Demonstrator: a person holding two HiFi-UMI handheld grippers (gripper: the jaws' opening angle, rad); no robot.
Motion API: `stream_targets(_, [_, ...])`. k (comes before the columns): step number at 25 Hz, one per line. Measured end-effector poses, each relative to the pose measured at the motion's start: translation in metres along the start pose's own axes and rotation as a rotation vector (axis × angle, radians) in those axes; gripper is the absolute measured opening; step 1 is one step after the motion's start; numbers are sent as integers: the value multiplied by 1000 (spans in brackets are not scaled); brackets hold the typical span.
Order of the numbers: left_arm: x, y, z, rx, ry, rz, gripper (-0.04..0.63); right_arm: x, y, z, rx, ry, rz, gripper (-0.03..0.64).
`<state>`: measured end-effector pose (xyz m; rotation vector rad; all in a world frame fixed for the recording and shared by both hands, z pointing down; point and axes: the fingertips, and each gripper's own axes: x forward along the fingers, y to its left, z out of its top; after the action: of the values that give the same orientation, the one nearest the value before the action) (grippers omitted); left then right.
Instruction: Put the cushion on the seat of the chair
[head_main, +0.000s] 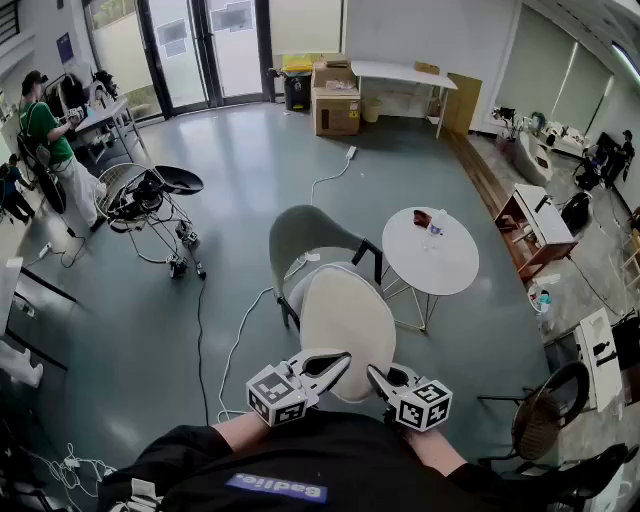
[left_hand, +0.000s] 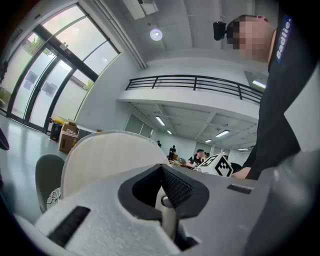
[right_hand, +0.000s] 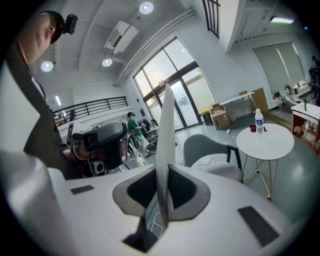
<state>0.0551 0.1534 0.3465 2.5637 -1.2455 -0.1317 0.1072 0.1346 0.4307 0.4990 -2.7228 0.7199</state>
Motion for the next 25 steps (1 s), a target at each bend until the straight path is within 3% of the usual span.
stream_targets(16, [22, -33, -10, 37, 50, -13, 12, -28, -11, -11, 45, -26, 19, 61])
stream_targets(25, [47, -55, -20, 37, 80, 44, 12, -55, -32, -19, 86, -32, 76, 61])
